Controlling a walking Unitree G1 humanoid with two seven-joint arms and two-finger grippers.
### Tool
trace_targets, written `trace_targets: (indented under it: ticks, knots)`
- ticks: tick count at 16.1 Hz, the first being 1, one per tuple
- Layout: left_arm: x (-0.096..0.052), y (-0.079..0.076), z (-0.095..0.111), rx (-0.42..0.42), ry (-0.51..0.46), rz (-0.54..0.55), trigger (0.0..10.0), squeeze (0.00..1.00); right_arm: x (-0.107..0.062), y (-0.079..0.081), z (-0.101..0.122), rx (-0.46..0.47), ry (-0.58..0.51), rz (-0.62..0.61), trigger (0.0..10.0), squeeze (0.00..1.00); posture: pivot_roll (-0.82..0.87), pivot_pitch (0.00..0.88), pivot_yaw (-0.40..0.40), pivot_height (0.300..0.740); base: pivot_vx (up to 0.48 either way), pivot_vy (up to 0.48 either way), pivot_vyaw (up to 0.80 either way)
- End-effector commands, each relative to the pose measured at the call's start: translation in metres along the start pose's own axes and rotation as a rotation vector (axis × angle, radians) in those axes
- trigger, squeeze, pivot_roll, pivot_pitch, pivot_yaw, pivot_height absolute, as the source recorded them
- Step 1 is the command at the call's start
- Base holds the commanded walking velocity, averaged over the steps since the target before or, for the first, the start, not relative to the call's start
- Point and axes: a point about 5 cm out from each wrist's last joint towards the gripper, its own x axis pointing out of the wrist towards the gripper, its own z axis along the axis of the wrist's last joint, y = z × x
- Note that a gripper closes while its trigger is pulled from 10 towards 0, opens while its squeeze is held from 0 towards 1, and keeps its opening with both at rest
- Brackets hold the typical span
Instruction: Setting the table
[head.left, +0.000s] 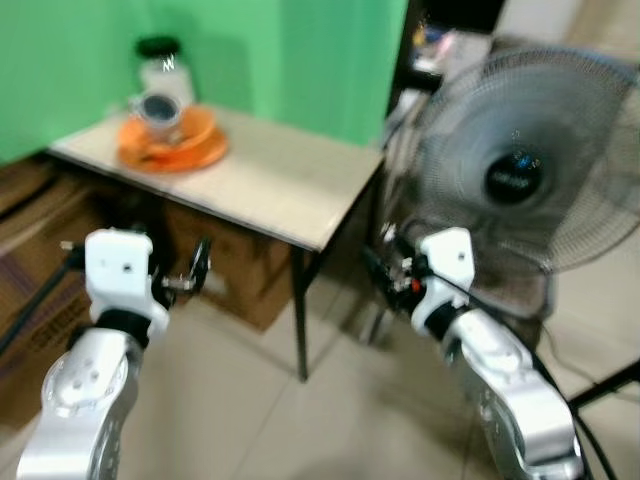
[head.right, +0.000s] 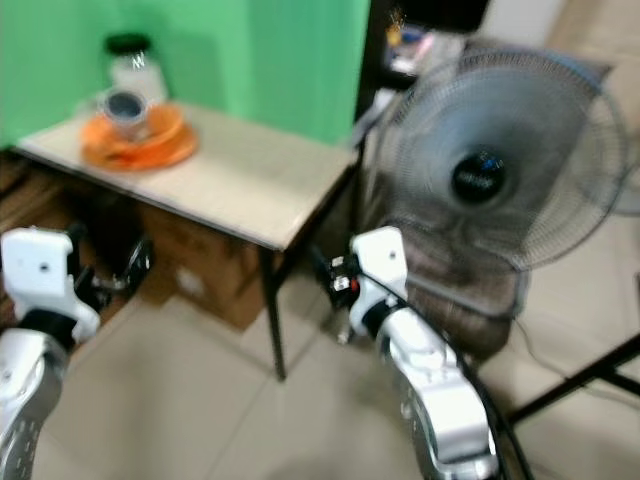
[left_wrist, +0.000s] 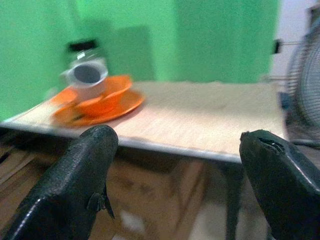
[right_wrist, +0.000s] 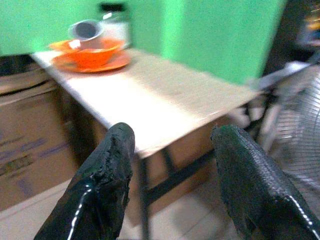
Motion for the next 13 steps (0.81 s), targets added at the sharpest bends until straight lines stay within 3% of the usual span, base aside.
trace_targets:
  ticks: [1,7,13]
  knots:
    - [0.0016,-0.0055,0.0067,-0.004,-0.031,-0.027,10.0,0.0,-0.0053,-0.0113,-0.0012,0.0,0.009,-0.049,10.0,0.0,0.08,0.0,0.019,0.74,0.394,0.0,0.0]
    - [0.0056,-0.0061,0.0068,0.01,-0.024,-0.041,10.0,0.0,-0.0088,-0.011,-0.0006,-0.03,0.013,-0.036,10.0,0.0,0.08,0.0,0.028,0.74,0.393,0.0,0.0]
    - [0.0027,-0.0051,0.007,0.017,-0.025,-0.028,10.0,0.0,-0.0043,-0.0059,0.002,-0.044,0.007,0.02,10.0,0.0,0.09,0.0,0.005,0.74,0.394,0.0,0.8]
